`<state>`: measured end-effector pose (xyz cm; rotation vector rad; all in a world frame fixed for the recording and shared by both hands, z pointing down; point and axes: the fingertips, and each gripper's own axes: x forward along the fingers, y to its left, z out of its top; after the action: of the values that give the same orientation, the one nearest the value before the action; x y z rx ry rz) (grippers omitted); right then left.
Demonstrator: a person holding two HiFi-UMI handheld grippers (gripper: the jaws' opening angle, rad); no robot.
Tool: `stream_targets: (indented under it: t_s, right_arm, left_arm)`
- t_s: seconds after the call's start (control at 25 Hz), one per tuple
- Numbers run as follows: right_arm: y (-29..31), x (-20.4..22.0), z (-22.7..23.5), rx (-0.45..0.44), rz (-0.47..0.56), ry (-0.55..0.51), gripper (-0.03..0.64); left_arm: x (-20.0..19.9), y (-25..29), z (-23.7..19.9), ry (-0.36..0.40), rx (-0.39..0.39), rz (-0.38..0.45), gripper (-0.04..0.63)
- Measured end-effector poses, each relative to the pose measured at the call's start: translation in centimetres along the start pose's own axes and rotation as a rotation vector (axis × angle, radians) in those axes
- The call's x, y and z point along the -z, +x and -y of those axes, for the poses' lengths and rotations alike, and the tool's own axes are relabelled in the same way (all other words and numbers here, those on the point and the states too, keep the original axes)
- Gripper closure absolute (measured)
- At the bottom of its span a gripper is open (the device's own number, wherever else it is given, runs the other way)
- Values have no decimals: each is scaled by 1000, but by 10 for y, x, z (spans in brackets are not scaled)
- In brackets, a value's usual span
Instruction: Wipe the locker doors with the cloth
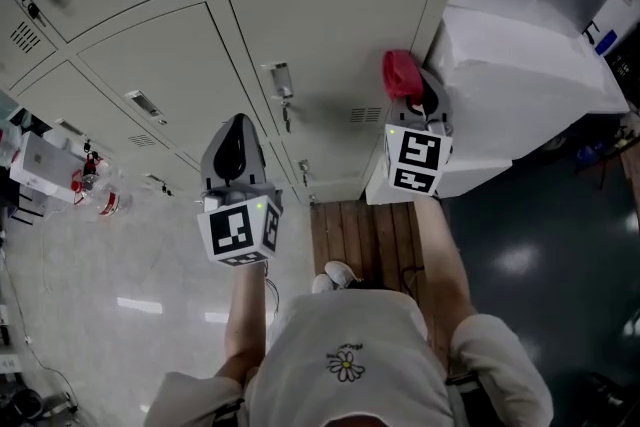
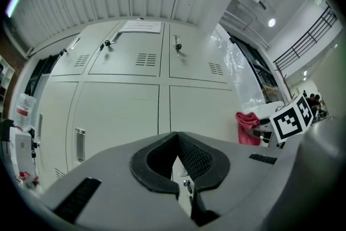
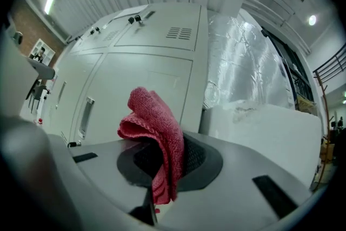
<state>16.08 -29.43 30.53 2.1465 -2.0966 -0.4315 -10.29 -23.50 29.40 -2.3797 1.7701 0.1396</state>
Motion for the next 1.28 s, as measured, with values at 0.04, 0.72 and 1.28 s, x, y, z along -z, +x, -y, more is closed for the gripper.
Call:
stream_targets:
  t_s: [0.04, 0.72, 1.28]
  right_arm:
    - [-2, -6, -7, -21, 19, 5, 578]
    - [-4, 22, -171, -420, 5, 149, 577]
    - [19, 46, -211, -454, -55, 104, 578]
  left_arm:
    - [-1, -1, -1, 1, -5, 4, 578]
    - [6, -29, -26, 9, -90, -8, 578]
    - [21, -41, -45, -7, -151, -46, 578]
